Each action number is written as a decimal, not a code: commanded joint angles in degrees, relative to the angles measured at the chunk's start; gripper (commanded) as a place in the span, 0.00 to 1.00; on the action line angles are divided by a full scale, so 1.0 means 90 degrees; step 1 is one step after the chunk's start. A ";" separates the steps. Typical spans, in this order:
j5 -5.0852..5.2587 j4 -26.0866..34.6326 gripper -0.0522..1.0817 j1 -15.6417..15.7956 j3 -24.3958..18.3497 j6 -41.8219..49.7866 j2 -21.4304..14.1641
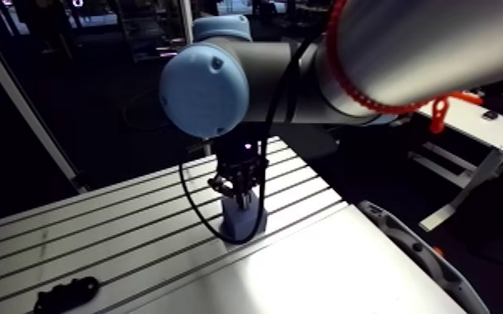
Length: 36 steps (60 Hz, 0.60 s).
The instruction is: Pick up the M10 bolt and insert it into the hex recess until seated.
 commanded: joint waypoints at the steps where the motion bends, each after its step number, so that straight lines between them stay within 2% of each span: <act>1: 0.0010 -0.0011 1.00 0.0000 0.0007 -0.0001 0.0000; 36: 0.0010 -0.0001 1.00 0.0000 0.0016 -0.0010 -0.0010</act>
